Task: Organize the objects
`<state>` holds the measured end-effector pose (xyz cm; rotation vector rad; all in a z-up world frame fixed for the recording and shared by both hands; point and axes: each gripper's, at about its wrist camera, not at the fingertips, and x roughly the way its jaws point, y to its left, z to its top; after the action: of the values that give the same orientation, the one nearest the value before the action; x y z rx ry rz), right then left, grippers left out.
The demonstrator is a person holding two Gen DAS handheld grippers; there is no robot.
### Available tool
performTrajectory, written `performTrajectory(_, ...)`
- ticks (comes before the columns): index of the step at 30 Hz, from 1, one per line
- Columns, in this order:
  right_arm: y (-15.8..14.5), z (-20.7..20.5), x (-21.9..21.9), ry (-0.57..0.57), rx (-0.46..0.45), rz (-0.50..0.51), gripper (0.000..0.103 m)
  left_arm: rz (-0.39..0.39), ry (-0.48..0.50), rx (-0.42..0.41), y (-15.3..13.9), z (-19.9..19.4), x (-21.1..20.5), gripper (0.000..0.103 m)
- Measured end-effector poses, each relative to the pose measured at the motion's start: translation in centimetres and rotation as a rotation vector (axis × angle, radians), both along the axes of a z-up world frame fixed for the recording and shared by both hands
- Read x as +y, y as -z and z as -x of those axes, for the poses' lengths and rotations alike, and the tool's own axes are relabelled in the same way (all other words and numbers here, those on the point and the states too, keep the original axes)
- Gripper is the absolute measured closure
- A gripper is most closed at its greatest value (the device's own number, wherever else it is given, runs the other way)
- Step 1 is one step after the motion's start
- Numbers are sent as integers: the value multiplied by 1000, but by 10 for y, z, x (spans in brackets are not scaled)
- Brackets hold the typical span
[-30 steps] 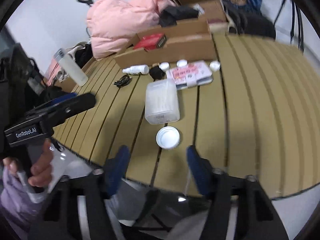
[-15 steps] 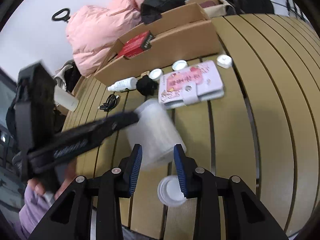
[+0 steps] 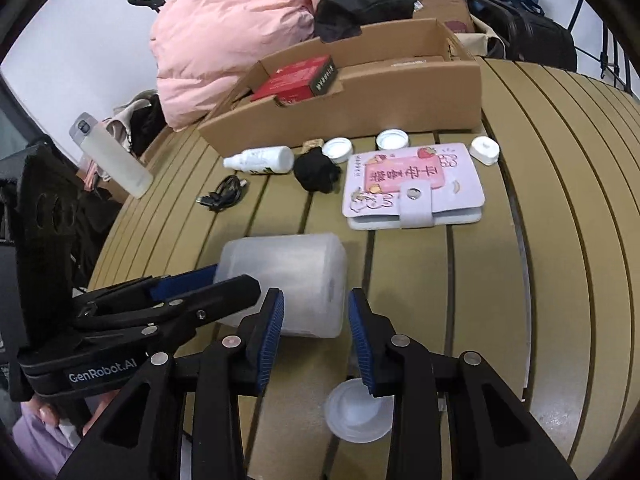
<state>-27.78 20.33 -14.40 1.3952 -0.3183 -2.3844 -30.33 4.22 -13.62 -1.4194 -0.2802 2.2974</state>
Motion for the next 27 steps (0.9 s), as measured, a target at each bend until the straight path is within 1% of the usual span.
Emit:
performTrajectory(1, 2, 1, 1, -2, -6, 17, 65, -10, -9, -3, 1, 0, -2, 59)
performTrajectory(2, 4, 3, 3, -6, -14, 41, 65, -30, -11, -6, 1, 0, -3, 68)
performTrajectory(3, 6, 4, 4, -10, -20, 64, 65, -42, -8, -6, 0, -1, -4, 72)
performTrajectory(6, 13, 8, 4, -32, -53, 149, 65, -10, -5, 5, -7, -5, -2, 81)
performTrajectory(7, 12, 8, 4, -28, -57, 148, 67, -14, -10, -1, -12, -6, -3, 84)
performTrajectory(9, 8, 6, 2, -38, -51, 116, 69, -26, -22, 3, -22, -3, -5, 84)
performTrajectory(12, -11, 5, 5, -42, -25, 137, 72, -43, -23, 40, -51, 17, -4, 84)
performTrajectory(13, -20, 8, 7, -41, -9, 145, 72, -41, -12, 53, -66, 32, -1, 84)
performTrajectory(15, -42, 22, 10, -39, 35, 142, 72, -41, 0, 49, -85, 62, 5, 84)
performTrajectory(18, -75, 65, 17, -36, 75, 108, 72, -53, 16, 60, -114, 121, 15, 84)
performTrajectory(19, -87, 85, 20, -43, 96, 87, 72, -53, 15, 58, -118, 141, 19, 84)
performTrajectory(20, -94, 99, 21, -44, 111, 79, 72, -53, -6, 47, -121, 165, 23, 84)
performTrajectory(21, -99, 116, 23, -41, 117, 71, 72, -40, -10, 53, -121, 181, 27, 84)
performTrajectory(22, -103, 140, 25, -38, 103, 73, 72, -19, -7, 63, -120, 198, 33, 84)
performTrajectory(24, -105, 178, 27, -19, 84, 68, 72, 8, -14, 54, -111, 233, 43, 84)
performTrajectory(27, -92, 230, 25, -8, 39, 24, 72, 35, -52, -16, -81, 286, 48, 84)
